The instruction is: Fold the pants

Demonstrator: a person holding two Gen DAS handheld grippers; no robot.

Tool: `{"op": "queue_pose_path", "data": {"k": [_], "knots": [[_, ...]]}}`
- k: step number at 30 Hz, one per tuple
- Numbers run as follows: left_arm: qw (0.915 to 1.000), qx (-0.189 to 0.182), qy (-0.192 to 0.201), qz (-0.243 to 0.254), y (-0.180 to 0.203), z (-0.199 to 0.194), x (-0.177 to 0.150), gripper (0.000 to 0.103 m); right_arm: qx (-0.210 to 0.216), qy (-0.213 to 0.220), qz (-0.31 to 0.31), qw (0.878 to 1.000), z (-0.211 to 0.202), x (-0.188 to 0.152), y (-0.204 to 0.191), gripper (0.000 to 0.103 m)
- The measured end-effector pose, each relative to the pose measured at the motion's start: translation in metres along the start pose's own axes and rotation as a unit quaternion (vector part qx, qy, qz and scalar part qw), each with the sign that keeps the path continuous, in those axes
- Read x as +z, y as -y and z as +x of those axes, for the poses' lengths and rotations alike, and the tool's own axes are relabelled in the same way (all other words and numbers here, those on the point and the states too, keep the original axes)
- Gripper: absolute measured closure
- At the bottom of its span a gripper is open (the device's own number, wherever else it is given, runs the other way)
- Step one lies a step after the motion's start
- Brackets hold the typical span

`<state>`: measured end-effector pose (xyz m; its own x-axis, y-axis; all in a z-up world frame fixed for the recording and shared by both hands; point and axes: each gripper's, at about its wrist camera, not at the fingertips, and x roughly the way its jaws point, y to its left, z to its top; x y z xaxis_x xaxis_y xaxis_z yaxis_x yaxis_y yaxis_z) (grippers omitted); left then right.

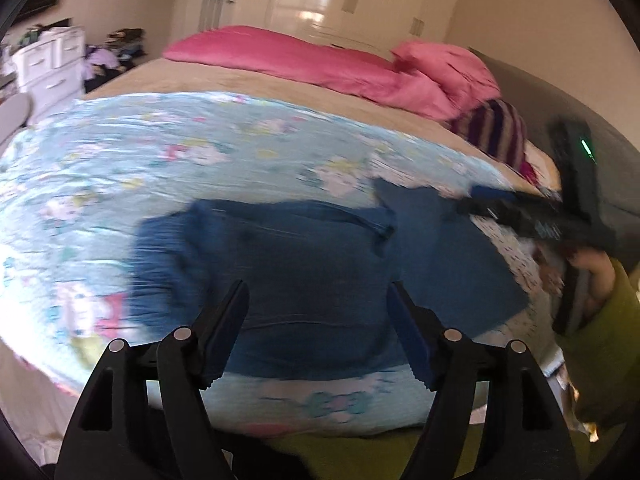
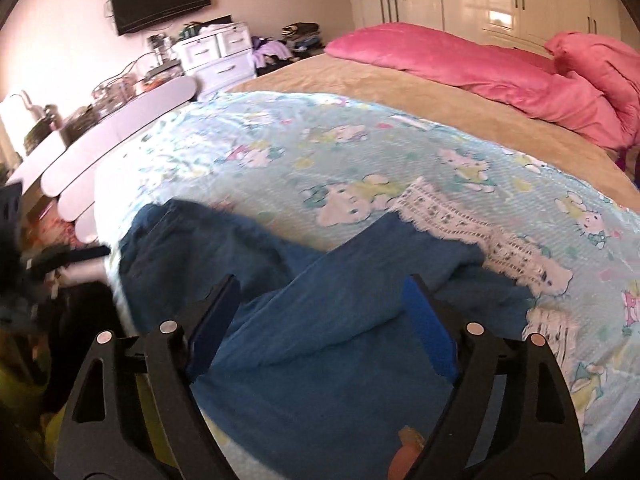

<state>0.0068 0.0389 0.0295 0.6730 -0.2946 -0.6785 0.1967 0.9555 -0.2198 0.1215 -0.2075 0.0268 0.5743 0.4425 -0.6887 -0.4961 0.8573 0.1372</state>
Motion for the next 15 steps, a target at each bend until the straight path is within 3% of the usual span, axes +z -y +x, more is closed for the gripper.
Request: {"op": "queue_pose_path", "data": {"k": [9, 11, 15], "knots": [[0.9937, -0.08, -0.071, 0.035, 0.045, 0.071, 0.012, 0.035, -0.029, -0.054, 0.039, 0.997, 0.07, 0.046, 0.036, 0.025], [0.991, -0.09, -0.091, 0.039, 0.052, 0.087, 0.015, 0.041, -0.047, -0.069, 0.05, 0.995, 0.089, 0.053, 0.043, 0.025], [0.9891, -0.091, -0.11, 0.038, 0.059, 0.114, 0.017, 0.043, -0.075, -0.097, 0.06, 0.991, 0.127, 0.065, 0.055, 0.025]]}}
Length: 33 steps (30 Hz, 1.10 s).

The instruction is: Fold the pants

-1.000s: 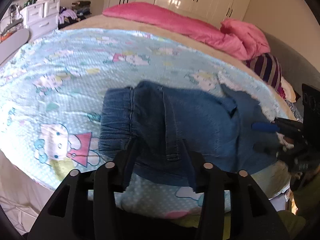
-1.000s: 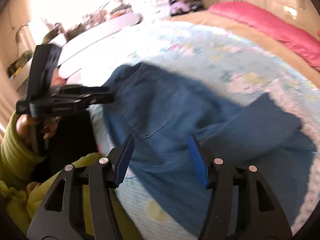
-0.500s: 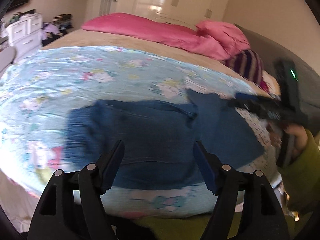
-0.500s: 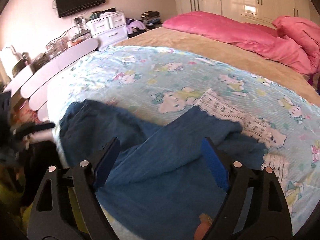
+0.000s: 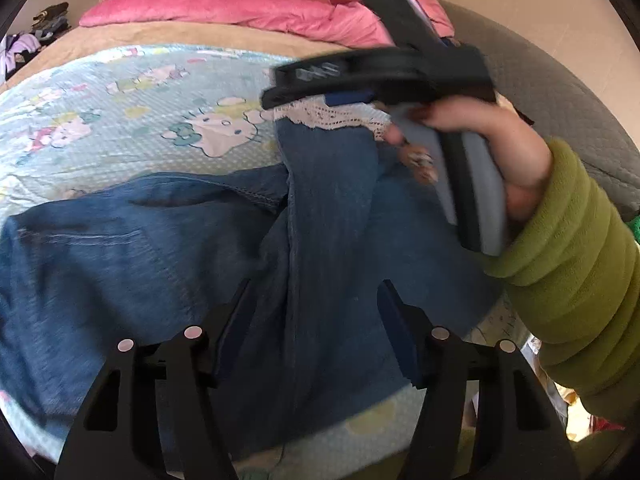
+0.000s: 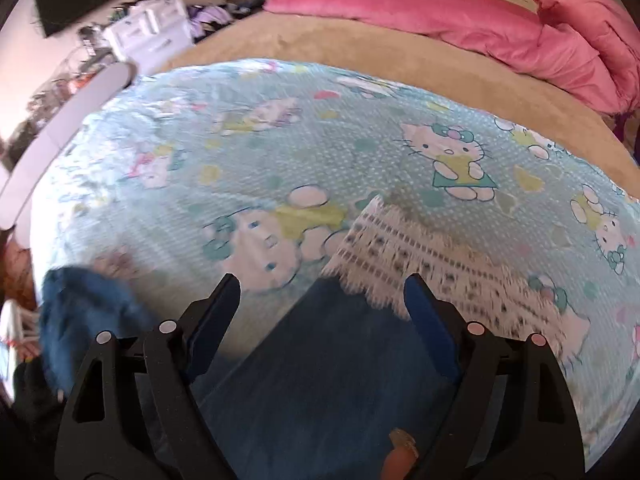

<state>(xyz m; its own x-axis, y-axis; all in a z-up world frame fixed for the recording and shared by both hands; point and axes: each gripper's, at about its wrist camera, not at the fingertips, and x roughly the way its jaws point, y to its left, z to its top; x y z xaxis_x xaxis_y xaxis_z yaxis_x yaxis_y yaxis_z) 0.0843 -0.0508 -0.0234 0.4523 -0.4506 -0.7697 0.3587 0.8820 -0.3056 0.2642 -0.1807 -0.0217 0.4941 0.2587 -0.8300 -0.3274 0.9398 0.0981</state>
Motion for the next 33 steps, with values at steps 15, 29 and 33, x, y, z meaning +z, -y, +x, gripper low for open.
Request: {"op": "queue_pose_path", "data": {"k": [15, 29, 33], "knots": [[0.9995, -0.029, 0.005, -0.009, -0.011, 0.018, -0.009, 0.072, -0.017, 0.024, 0.063, 0.998, 0.017, 0.008, 0.052, 0.096], [0.9994, -0.006, 0.03, 0.019, -0.001, -0.005, -0.014, 0.099, 0.002, 0.1, 0.134, 0.986, -0.129, -0.073, 0.114, 0.096], [0.9977, 0.008, 0.044, 0.05, 0.008, -0.015, -0.013, 0.099, 0.011, 0.097, 0.157, 0.983, -0.157, -0.105, 0.125, 0.096]]}}
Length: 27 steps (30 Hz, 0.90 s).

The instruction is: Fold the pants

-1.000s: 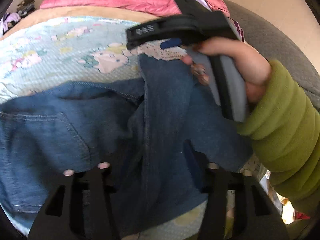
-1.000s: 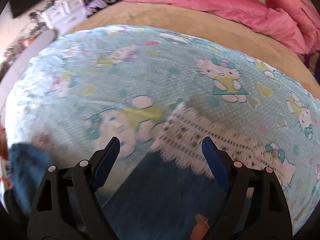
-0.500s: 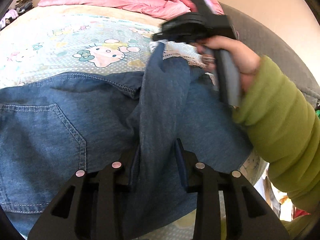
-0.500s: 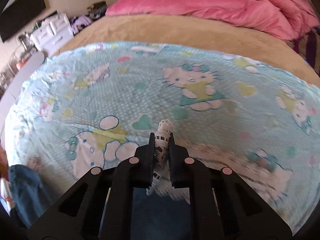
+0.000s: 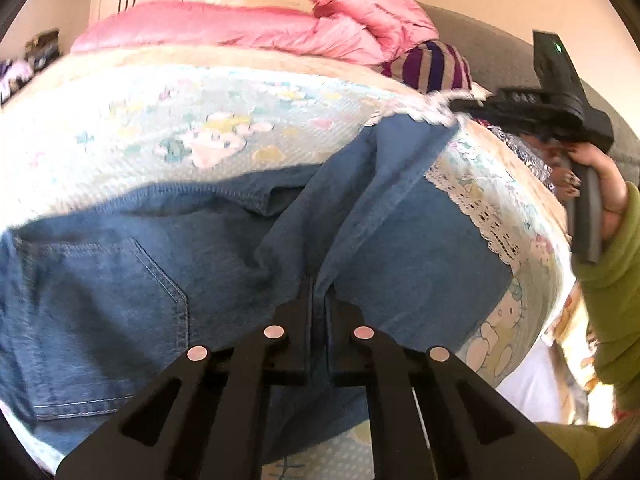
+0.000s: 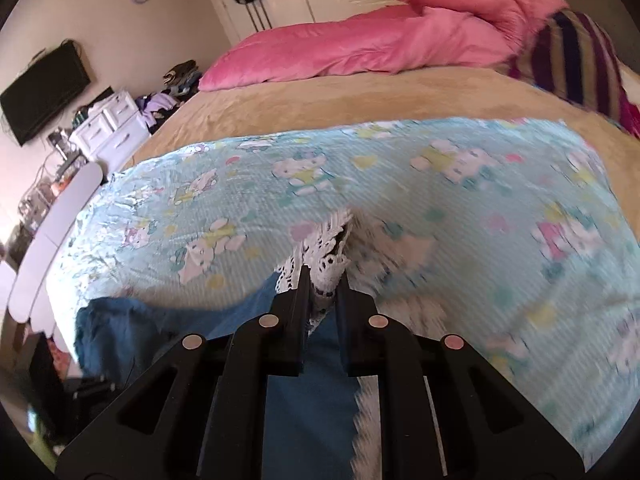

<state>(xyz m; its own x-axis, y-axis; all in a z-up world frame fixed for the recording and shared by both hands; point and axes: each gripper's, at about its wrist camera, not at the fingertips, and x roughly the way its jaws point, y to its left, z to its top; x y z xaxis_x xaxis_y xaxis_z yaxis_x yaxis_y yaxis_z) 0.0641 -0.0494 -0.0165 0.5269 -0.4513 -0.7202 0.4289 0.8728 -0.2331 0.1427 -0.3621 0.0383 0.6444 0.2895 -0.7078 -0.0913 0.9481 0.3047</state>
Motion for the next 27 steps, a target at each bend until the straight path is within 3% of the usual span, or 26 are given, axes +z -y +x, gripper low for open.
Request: {"op": "queue_pose_path", "data": {"k": [5, 14, 27], "knots": [[0.999, 0.017, 0.017, 0.038, 0.012, -0.018, 0.0, 0.098, -0.001, -0.013, 0.005, 1.0, -0.028, -0.036, 0.01, 0.096], [0.9969, 0.031, -0.004, 0.073, 0.023, -0.019, -0.013, 0.098, -0.002, -0.06, 0.031, 0.998, -0.032, -0.097, 0.031, 0.096], [0.9891, 0.05, -0.041, 0.132, 0.049, -0.006, -0.025, 0.095, -0.019, -0.071, 0.033, 0.997, -0.041, -0.126, 0.051, 0.096]]}}
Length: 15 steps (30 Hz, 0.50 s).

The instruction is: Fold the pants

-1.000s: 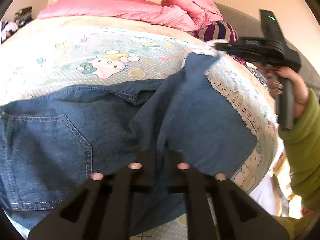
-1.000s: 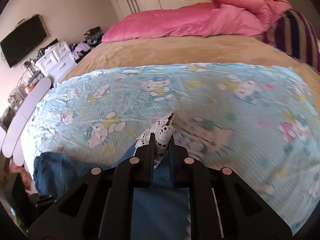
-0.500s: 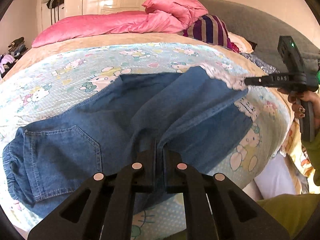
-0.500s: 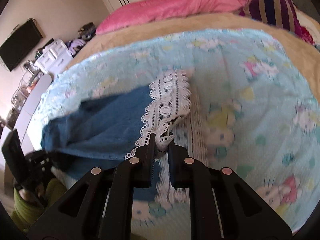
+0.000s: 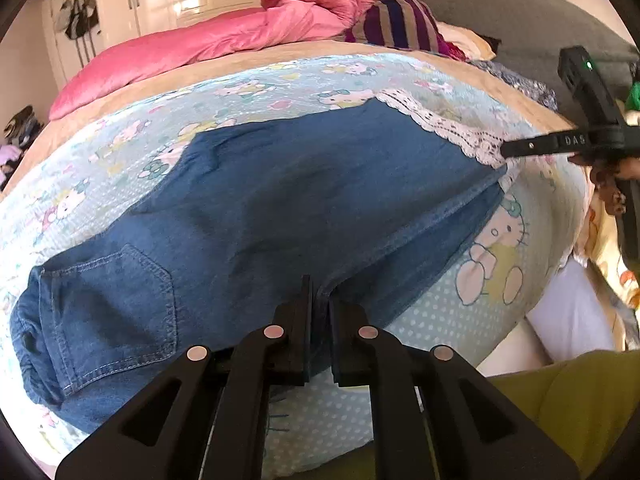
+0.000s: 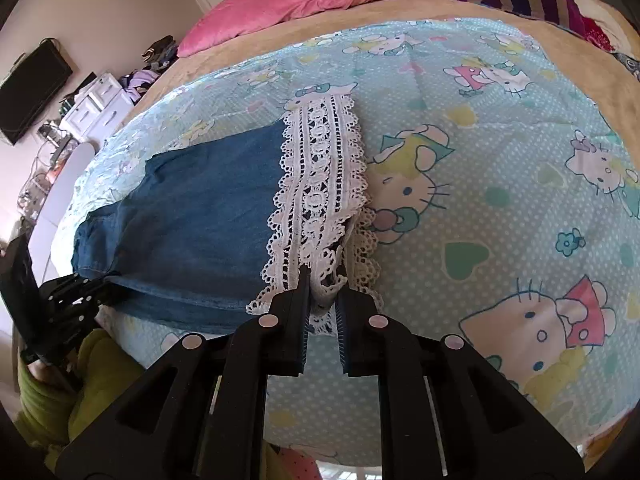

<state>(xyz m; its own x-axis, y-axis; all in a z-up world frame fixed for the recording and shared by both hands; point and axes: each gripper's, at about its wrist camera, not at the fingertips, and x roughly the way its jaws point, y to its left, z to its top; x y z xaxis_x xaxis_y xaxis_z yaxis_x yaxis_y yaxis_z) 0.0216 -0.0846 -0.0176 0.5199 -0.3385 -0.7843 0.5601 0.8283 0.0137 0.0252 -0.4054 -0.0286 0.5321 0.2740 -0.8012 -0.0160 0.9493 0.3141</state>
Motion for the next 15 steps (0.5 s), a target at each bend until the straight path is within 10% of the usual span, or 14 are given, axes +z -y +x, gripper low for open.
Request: {"op": "queue_pose_path", "data": {"k": [7, 11, 15], "knots": [[0.9995, 0.002, -0.026, 0.02, 0.008, 0.011, -0.003, 0.093, -0.007, -0.014, 0.008, 1.0, 0.007, -0.007, 0.007, 0.096], [0.9992, 0.003, -0.036, 0.019, 0.007, 0.015, -0.004, 0.091, -0.021, -0.015, 0.024, 0.999, 0.004, -0.007, 0.015, 0.078], [0.9992, 0.003, -0.036, 0.018, 0.009, 0.015, -0.005, 0.089, -0.037, 0.039, -0.004, 0.999, -0.021, 0.001, 0.003, 0.074]]}}
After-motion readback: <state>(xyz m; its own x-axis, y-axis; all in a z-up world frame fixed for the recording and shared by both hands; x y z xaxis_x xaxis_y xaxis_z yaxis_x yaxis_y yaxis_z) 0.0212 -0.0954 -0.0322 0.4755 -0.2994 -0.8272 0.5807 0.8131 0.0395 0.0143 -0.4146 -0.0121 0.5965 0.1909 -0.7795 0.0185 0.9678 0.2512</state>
